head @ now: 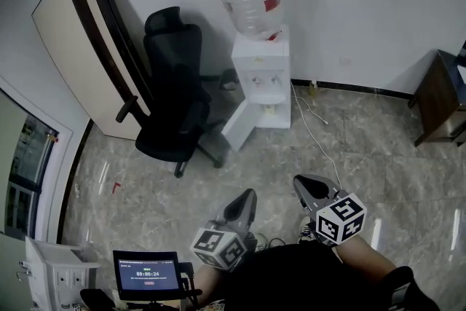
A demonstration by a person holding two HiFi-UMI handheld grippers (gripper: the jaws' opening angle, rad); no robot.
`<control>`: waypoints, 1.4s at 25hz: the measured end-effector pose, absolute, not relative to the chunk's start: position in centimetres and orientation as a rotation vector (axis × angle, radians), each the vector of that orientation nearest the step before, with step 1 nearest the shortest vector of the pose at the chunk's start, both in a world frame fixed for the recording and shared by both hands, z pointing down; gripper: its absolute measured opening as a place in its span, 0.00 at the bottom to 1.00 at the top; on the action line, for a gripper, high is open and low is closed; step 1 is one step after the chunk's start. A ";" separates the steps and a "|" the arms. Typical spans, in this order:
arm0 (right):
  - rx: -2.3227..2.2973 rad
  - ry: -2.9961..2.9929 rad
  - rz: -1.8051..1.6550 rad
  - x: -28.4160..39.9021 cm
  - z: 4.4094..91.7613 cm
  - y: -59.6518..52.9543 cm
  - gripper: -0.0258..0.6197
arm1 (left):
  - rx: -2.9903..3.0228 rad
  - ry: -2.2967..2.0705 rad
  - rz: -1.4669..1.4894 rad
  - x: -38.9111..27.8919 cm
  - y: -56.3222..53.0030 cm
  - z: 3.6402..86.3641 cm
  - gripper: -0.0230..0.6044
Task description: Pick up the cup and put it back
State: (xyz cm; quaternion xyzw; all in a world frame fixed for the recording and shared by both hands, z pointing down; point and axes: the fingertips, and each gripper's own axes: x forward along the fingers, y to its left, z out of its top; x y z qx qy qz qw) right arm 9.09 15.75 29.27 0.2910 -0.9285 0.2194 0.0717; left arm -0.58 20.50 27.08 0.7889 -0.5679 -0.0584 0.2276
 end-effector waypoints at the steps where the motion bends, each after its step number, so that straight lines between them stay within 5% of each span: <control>1: 0.896 -2.792 0.662 8.6 28.9 16.5 0.05 | 2.198 -1.561 -0.159 -1.1 21.1 26.8 0.04; 18: 0.969 -2.807 0.632 5.5 27.6 23.2 0.05 | 2.323 -1.462 -0.100 -1.2 24.9 25.4 0.04; 35: 0.918 -2.872 0.595 12.5 26.3 21.6 0.05 | 2.284 -1.476 -0.135 5.6 22.3 26.1 0.04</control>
